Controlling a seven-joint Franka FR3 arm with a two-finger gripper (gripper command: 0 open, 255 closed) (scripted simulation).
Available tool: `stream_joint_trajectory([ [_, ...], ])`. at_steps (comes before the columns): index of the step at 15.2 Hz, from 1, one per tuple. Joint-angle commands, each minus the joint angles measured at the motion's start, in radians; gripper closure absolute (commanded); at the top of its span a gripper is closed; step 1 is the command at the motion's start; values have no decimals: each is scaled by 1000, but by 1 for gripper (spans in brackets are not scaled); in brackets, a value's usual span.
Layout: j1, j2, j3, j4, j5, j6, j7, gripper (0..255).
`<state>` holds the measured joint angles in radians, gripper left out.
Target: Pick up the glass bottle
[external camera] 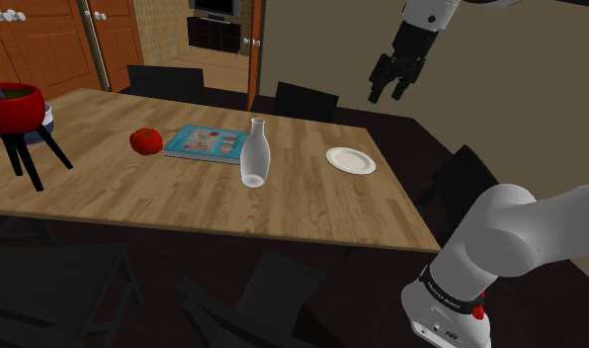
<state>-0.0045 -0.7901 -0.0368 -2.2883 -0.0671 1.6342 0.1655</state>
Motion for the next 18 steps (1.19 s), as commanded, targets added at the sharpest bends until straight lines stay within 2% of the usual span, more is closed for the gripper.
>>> stream_joint_trajectory([
  [1, 0, 0, 0, 0, 0, 0, 0, 0],
  [9, 20, 285, 26, 95, 20, 168, 32, 0],
  [18, 38, 627, 52, 300, 28, 279, 61, 0],
])
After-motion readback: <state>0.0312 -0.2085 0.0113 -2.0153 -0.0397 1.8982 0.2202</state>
